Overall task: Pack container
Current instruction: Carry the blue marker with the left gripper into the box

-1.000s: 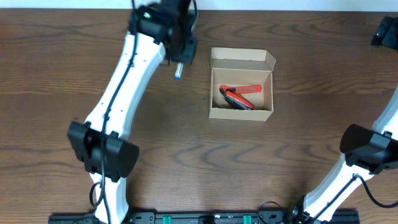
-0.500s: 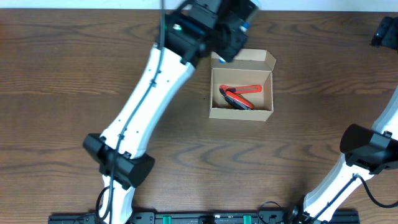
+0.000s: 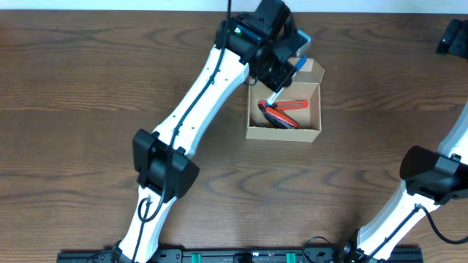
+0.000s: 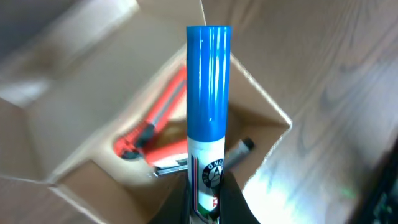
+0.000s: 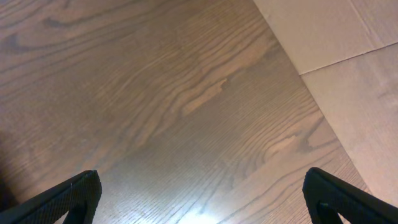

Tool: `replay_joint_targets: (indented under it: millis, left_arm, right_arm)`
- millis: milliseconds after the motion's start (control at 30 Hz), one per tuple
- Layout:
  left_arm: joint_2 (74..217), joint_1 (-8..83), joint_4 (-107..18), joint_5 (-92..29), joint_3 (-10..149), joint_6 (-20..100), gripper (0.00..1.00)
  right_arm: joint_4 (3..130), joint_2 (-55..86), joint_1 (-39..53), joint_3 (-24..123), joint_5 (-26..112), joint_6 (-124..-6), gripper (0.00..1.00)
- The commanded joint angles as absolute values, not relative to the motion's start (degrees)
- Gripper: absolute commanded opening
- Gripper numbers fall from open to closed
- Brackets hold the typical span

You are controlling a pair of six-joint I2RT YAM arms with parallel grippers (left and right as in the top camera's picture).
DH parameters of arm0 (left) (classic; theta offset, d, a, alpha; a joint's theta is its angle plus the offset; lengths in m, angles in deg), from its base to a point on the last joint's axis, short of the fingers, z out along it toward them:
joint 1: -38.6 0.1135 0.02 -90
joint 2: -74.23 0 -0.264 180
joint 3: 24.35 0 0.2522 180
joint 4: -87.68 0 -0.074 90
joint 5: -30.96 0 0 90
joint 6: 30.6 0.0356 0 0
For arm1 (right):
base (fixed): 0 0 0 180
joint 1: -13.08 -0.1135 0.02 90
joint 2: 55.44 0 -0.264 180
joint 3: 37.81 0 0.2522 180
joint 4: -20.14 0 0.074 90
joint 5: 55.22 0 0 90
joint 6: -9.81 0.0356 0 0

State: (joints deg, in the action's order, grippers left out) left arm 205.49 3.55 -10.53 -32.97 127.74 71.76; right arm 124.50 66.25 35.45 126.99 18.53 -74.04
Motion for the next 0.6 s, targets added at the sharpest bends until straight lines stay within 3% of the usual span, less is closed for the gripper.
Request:
replay_joint_targets:
  millis: [0, 567]
  left_arm:
    - [208.21, 2.99, -8.28, -30.46, 128.44, 73.27, 0.06]
    - [215.61, 2.57, -5.96, -28.97, 128.37, 75.08, 0.06]
  right_arm:
    - [124.59, 64.68, 35.56, 126.95, 18.33, -73.14, 0.99]
    - [124.59, 64.68, 35.56, 126.95, 18.33, -73.14, 0.99]
